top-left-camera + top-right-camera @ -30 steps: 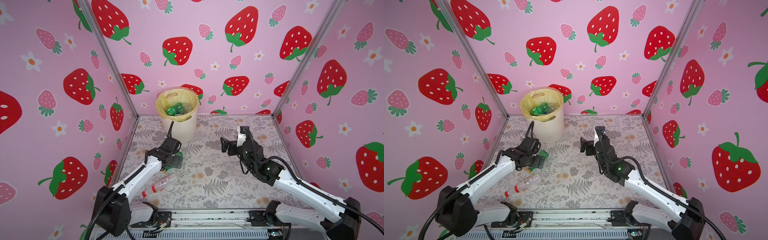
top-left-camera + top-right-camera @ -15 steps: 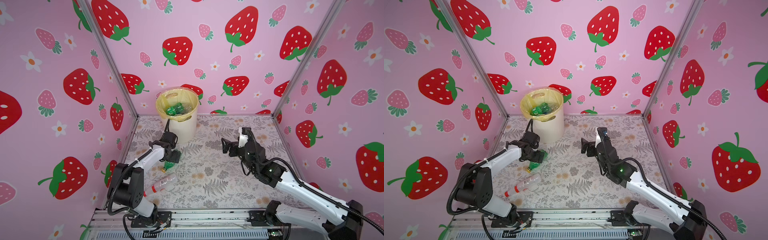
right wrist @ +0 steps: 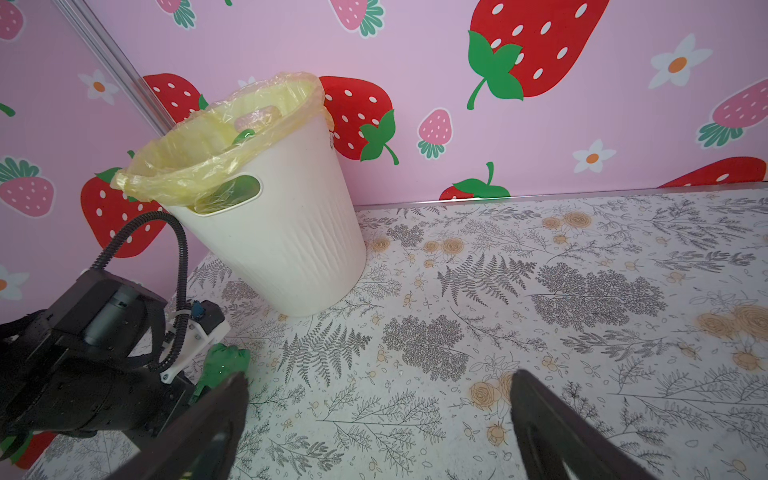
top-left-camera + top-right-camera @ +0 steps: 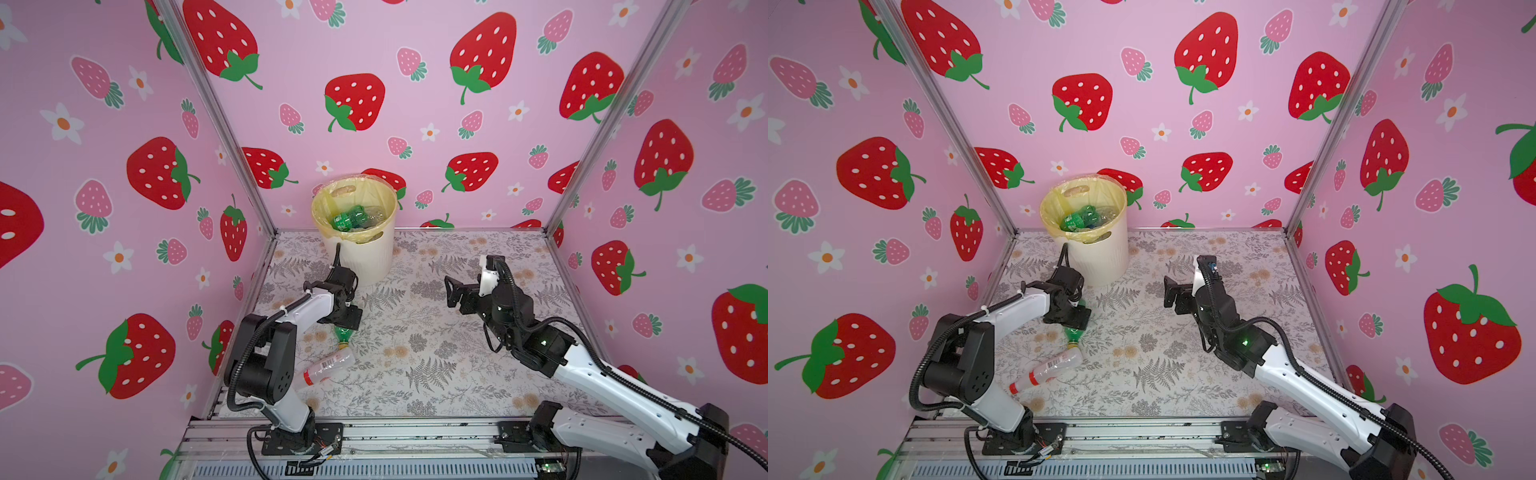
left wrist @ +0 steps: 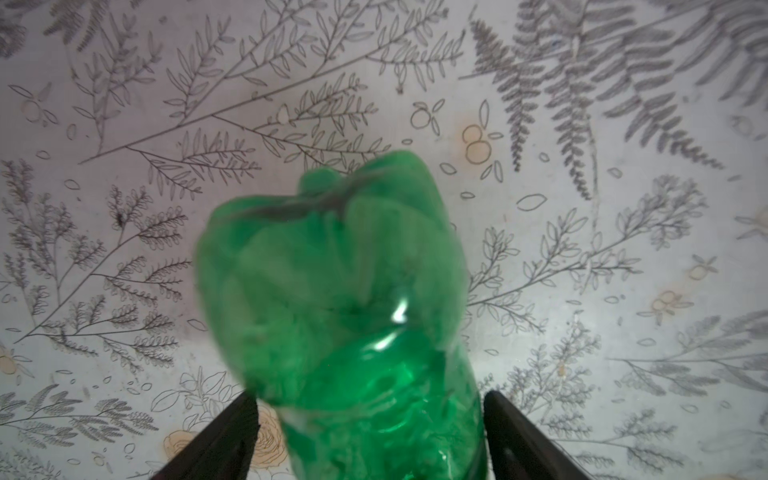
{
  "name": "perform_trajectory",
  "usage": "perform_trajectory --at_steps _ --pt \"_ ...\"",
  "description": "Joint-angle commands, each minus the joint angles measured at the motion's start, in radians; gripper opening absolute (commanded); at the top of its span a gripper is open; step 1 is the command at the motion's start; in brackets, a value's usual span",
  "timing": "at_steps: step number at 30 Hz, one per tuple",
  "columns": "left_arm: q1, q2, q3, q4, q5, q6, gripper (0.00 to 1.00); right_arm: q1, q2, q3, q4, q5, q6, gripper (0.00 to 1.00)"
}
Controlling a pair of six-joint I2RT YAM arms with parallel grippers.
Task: Throw the plastic bottles in the bin
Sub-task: 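Lift the Sprite bottle with the left gripper and carry it toward the bin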
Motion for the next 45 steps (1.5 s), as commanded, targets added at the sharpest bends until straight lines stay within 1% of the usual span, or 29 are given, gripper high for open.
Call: perform_trajectory --at_steps 1,6,12,14,15,19,23,25,27,31,34,38,45 --pt "-0.003 0.008 0.013 0.007 -0.024 -0.008 0.85 -0.004 -0.035 -0.018 -0.006 0.025 0.0 0.99" --pt "-0.003 -0.007 0.011 0.007 -0.018 -0.032 0.77 -0.005 -0.068 -0.039 -0.005 0.028 0.009 0.99" --pt "-0.002 -0.028 0.002 0.015 0.021 -0.053 0.64 -0.005 -0.086 -0.053 -0.024 0.032 0.013 0.99" --pt "-0.003 -0.029 0.0 0.017 0.031 -0.064 0.61 -0.005 -0.086 -0.058 -0.029 0.037 0.015 1.0" --pt "-0.003 -0.03 -0.001 0.018 0.037 -0.066 0.59 -0.005 -0.12 -0.061 -0.03 0.038 0.016 0.99" --pt "0.001 -0.041 0.002 0.011 0.044 -0.078 0.55 -0.004 -0.144 -0.077 -0.031 0.043 0.025 0.99" --pt "0.008 -0.098 -0.002 -0.001 0.025 -0.085 0.56 -0.005 -0.156 -0.088 -0.035 0.041 0.034 0.99" --pt "0.012 -0.141 -0.003 -0.013 0.028 -0.086 0.58 -0.005 -0.156 -0.09 -0.044 0.044 0.037 0.99" --pt "0.016 -0.203 -0.007 -0.02 0.022 -0.093 0.61 -0.005 -0.159 -0.095 -0.056 0.056 0.048 0.99" --pt "0.032 -0.346 -0.018 -0.027 0.026 -0.105 0.64 -0.004 -0.176 -0.135 -0.051 0.069 0.082 0.99" --pt "0.062 -0.424 -0.013 -0.029 0.075 -0.11 0.69 -0.005 -0.173 -0.16 -0.044 0.057 0.103 0.99" --pt "0.088 -0.445 0.043 -0.077 0.138 -0.107 0.67 -0.004 -0.14 -0.162 -0.072 0.042 0.129 0.99" --pt "0.119 -0.486 0.126 -0.099 0.224 -0.108 0.67 -0.005 -0.123 -0.197 -0.073 0.035 0.191 1.0"
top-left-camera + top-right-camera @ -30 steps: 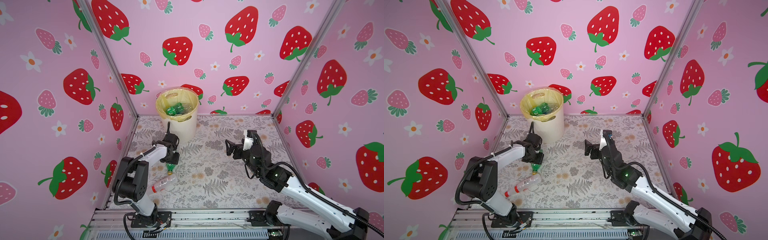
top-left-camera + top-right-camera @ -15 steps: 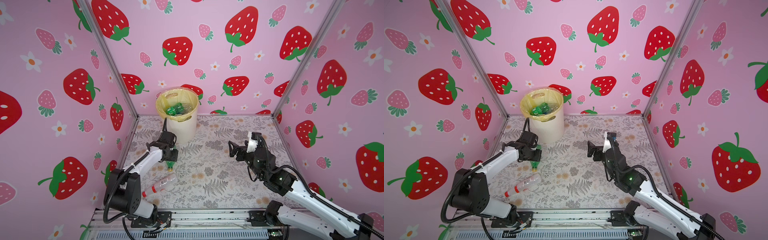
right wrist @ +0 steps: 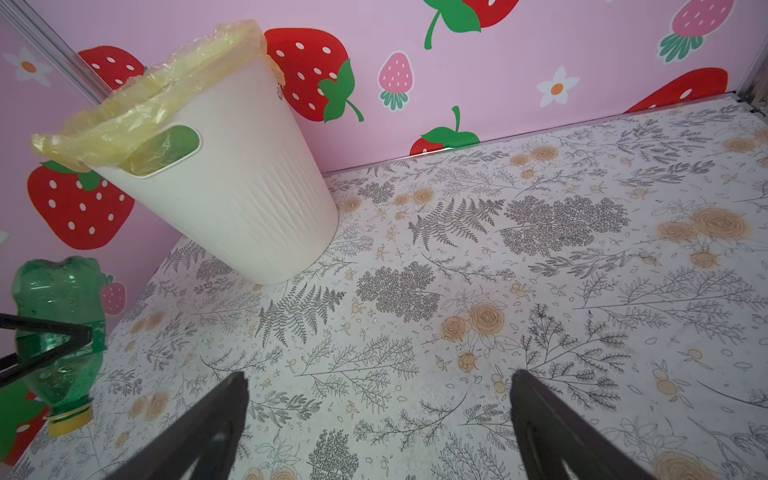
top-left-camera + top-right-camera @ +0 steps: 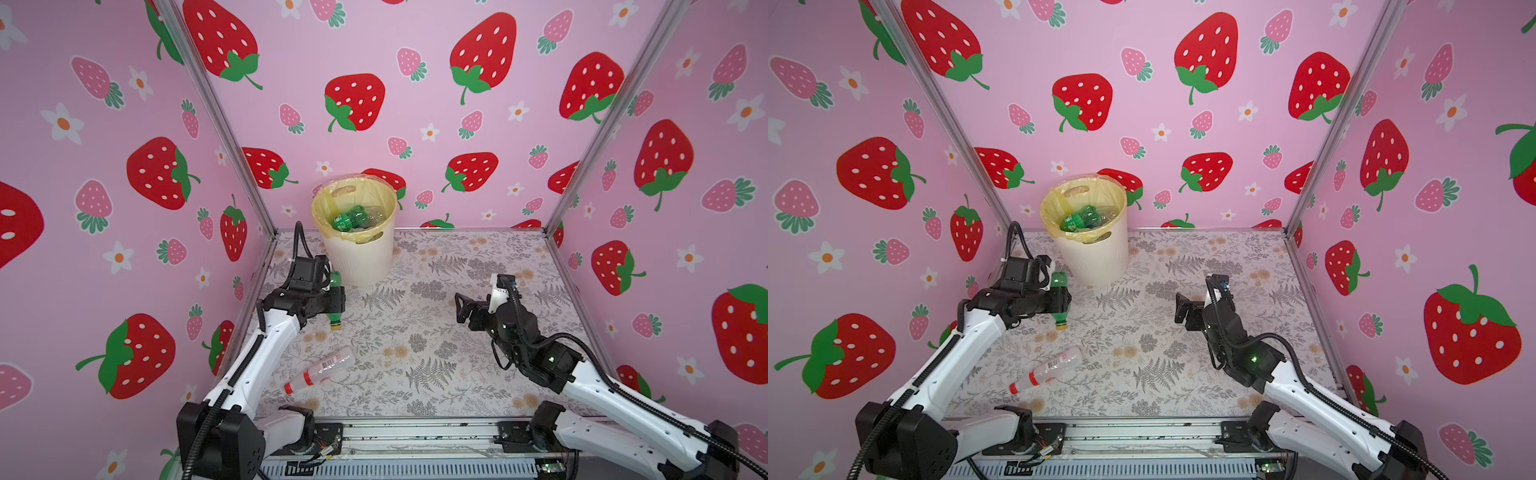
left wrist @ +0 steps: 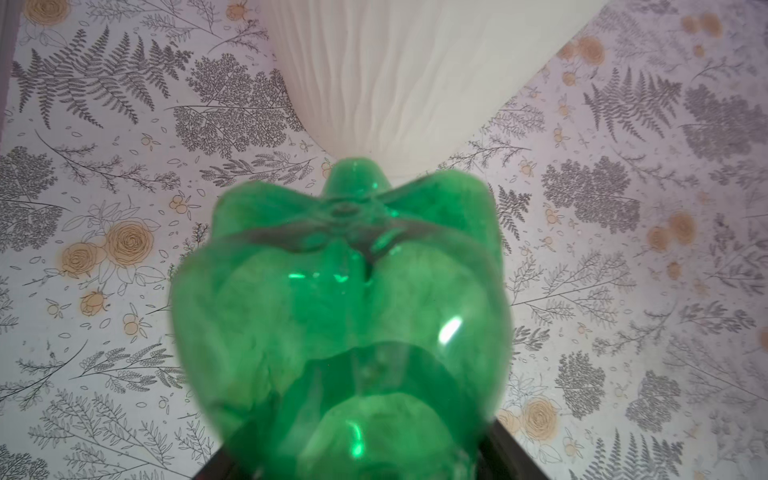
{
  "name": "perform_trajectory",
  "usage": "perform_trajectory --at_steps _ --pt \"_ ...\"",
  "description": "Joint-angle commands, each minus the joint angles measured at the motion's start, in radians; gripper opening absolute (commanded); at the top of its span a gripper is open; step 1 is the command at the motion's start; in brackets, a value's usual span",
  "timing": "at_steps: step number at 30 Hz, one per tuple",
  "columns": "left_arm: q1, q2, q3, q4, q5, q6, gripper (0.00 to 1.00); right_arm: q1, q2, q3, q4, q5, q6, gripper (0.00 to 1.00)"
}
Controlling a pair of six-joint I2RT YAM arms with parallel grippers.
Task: Throw the plastic bottles in the bin
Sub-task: 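Lift the Sprite bottle with the left gripper and carry it toward the bin, then raise the left gripper over the bin and open it to drop the Sprite bottle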
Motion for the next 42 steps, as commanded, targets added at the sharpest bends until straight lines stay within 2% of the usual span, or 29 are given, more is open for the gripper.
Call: perform_trajectory --at_steps 1,6,9,17,22,32,37,42 --pt "0.028 -0.027 0.09 -0.027 0.094 0.007 0.68 -0.005 0.006 -0.026 -0.007 0.008 0.059 1.0" --pt "0.087 0.054 0.242 -0.123 0.229 0.016 0.68 -0.005 0.061 -0.035 0.014 0.006 0.091 0.99" --pt "0.099 0.073 0.31 -0.148 0.234 0.014 0.68 -0.005 0.114 -0.03 0.027 -0.016 0.098 0.99" --pt "0.151 0.038 0.364 -0.113 0.218 -0.064 0.68 -0.003 0.242 0.016 0.027 -0.052 0.115 0.99" --pt "0.157 0.016 0.336 -0.058 0.282 -0.096 0.65 -0.002 0.28 0.012 0.039 -0.054 0.127 0.99" --pt "0.169 -0.175 0.096 0.098 0.297 -0.141 0.62 -0.002 0.316 0.019 0.009 -0.064 0.118 0.99" --pt "0.171 -0.177 0.114 0.093 0.288 -0.157 0.64 -0.002 0.314 0.028 0.001 -0.056 0.105 1.0" --pt "0.17 -0.127 0.221 0.031 0.235 -0.158 0.66 -0.001 0.305 0.039 -0.005 -0.055 0.103 1.0"
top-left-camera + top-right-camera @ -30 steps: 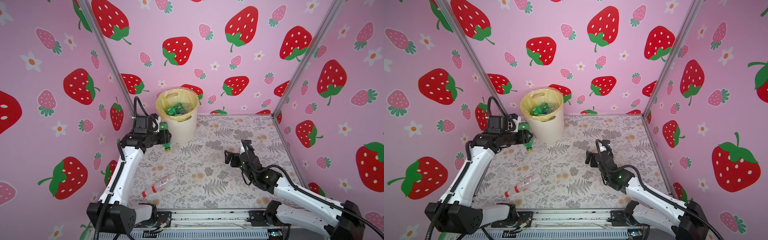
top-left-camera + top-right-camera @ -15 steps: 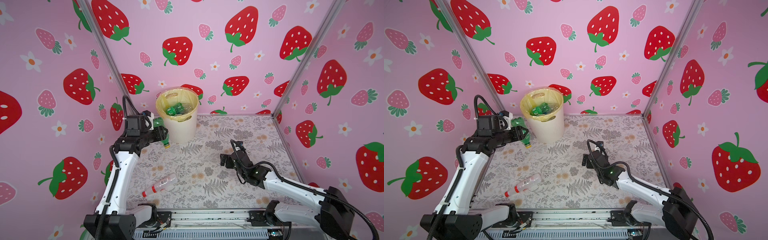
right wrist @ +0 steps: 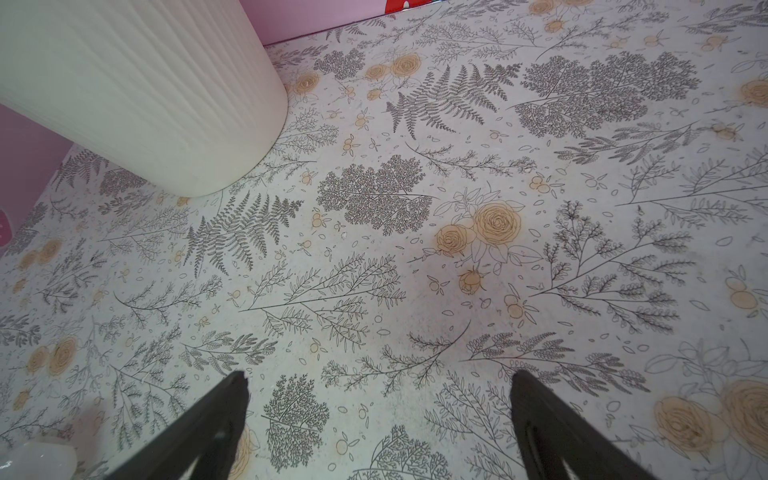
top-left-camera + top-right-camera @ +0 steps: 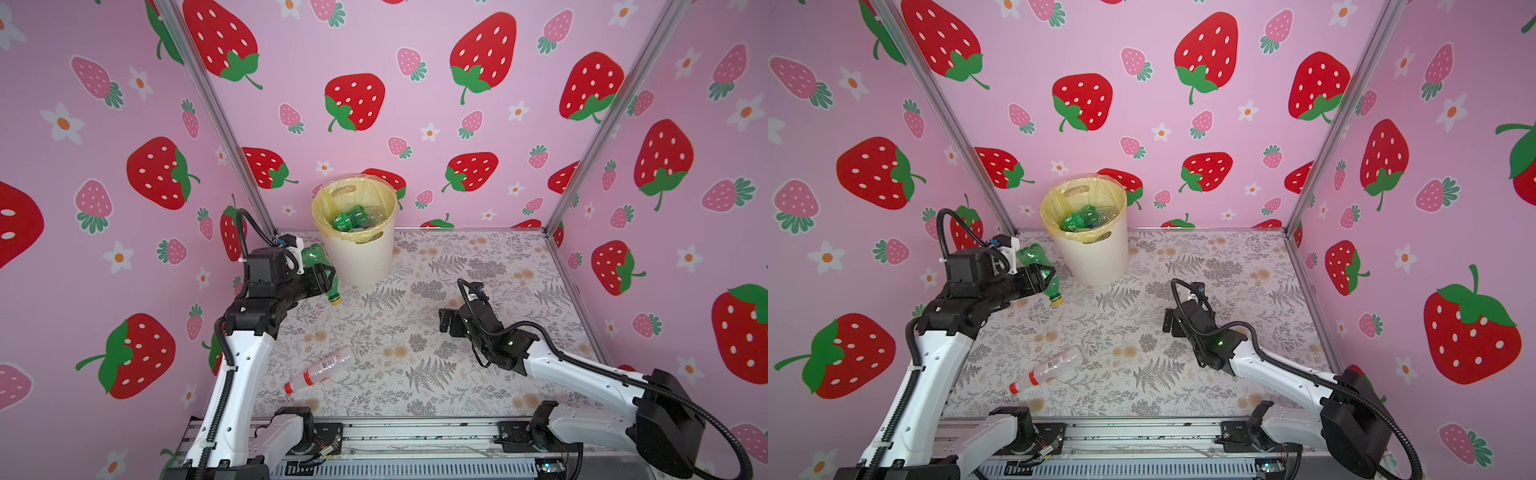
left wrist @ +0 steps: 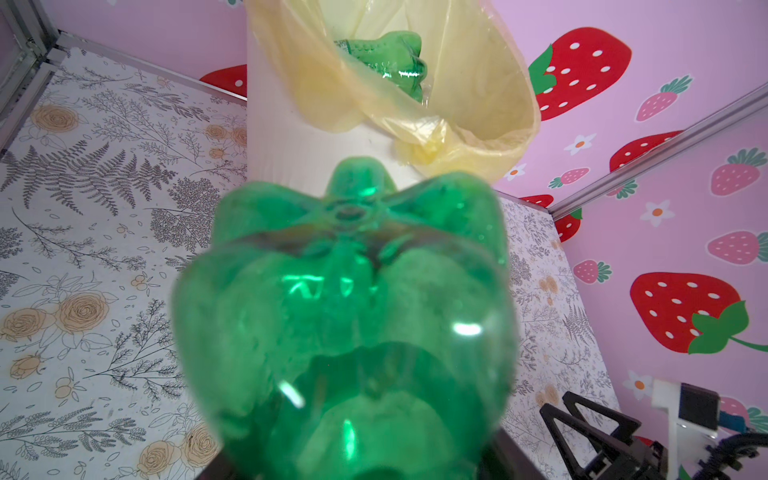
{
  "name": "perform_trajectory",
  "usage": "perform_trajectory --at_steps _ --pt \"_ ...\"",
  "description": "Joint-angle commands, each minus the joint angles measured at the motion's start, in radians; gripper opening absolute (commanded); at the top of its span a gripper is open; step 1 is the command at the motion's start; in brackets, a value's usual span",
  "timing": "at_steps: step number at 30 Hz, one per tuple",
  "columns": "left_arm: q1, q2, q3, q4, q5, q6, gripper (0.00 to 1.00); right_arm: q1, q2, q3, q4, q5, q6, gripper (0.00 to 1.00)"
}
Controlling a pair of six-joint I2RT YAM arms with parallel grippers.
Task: Throw the plastic bottles in the bin
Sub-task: 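Raise the left gripper over the bin and open it to drop the Sprite bottle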
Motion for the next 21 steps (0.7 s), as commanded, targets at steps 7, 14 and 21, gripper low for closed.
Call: perform_trajectory --at_steps 7,14,21 --pt "0.006 0.111 0.251 -0.006 -0.055 -0.052 0.66 -0.002 -0.044 0.028 -0.024 0.01 -0.001 1.0" --pt "-0.006 0.348 0.569 0.0 -0.068 -0.086 0.66 -0.002 -0.109 0.001 -0.042 0.014 0.025 0.99" --pt "-0.043 0.807 1.249 -0.253 -0.076 -0.056 0.99 0.0 -0.16 -0.004 -0.084 0.04 0.042 0.99"
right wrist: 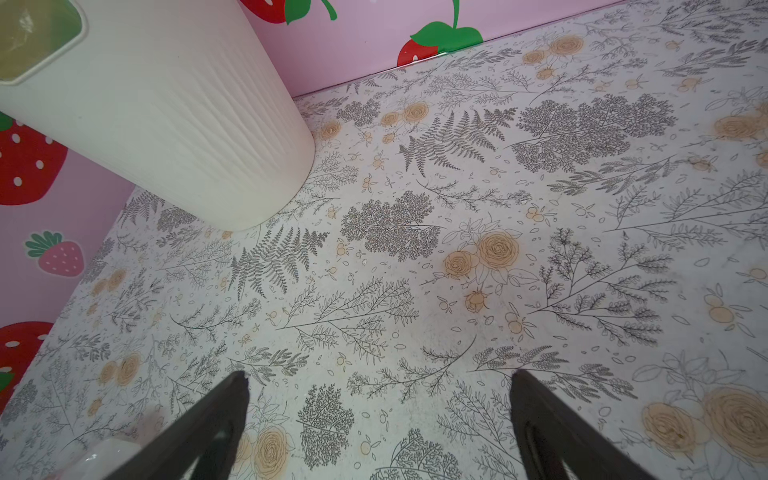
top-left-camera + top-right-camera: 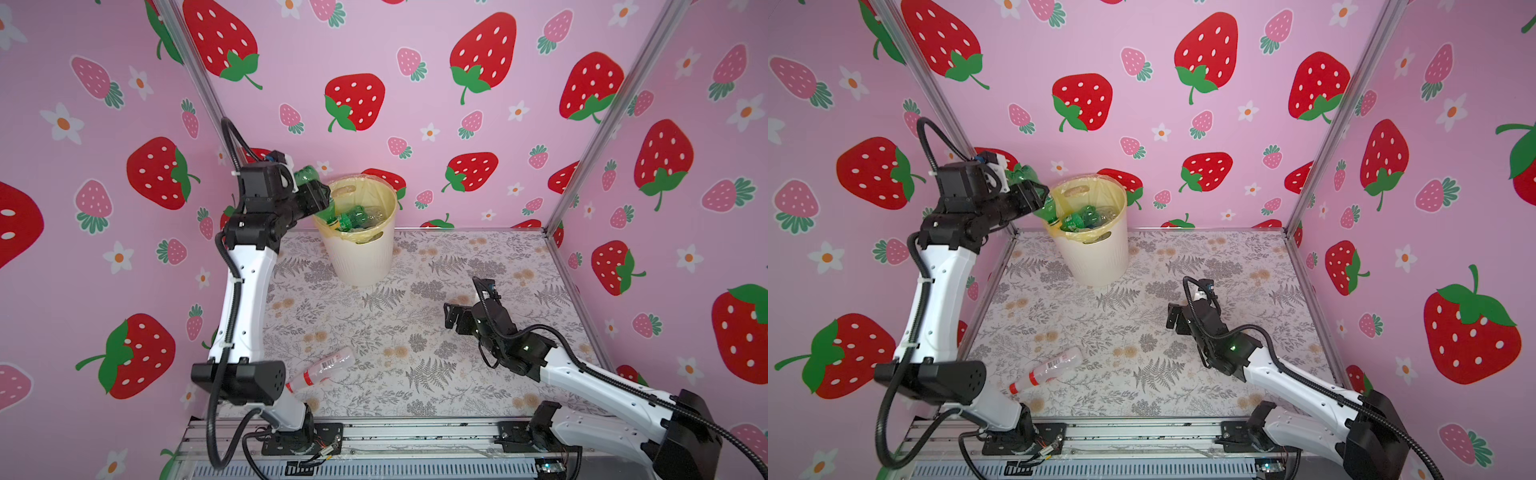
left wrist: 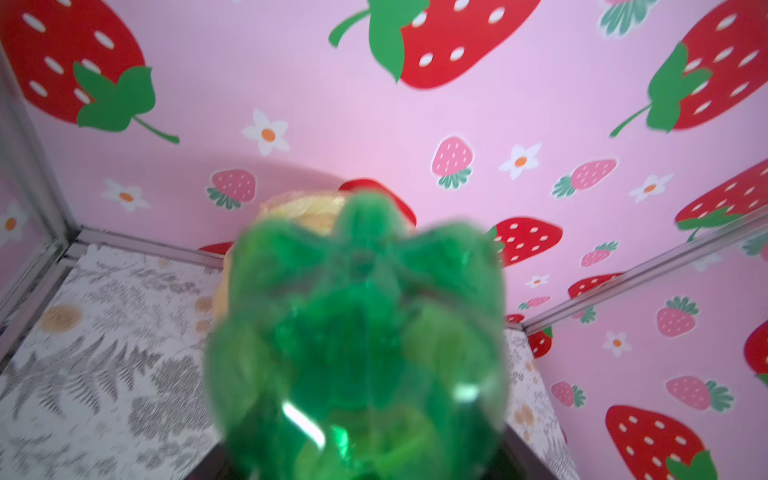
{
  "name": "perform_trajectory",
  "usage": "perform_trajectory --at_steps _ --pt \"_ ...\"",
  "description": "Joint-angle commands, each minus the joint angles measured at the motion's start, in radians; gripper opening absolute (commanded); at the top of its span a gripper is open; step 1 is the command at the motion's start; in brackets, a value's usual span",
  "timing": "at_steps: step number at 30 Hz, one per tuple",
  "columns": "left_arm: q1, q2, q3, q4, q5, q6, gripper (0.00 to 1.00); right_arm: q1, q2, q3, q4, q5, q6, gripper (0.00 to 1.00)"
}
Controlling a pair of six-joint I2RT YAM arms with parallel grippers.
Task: Throw the plastic bottles in the bin
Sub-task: 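Raise the left gripper over the bin and open it to drop the Sprite bottle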
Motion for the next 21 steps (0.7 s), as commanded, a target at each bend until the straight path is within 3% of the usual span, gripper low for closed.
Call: perform_trajectory --at_steps 1,3,5,12,21 --pt "-0.028 0.2 0.362 -0.224 -0.022 0.024 0.99 -0.002 -0.022 -0.006 -0.046 0.033 0.03 0.99" --pt "-0.028 0.284 0.532 -0.284 0.0 0.019 0.99 -0.002 -0.027 -0.001 -0.055 0.033 0.034 0.99" --pt "-0.025 0.267 0.53 -0.256 0.007 0.007 0.99 -0.002 -0.035 0.0 -0.059 0.032 0.038 0.99" --pt "-0.023 -0.023 0.128 -0.02 -0.037 -0.026 0.99 0.0 -0.025 0.006 -0.052 0.026 0.032 0.99" --pt "-0.007 -0.148 -0.076 -0.131 -0.057 -0.035 0.99 0.007 0.021 0.038 -0.047 0.0 -0.013 0.99"
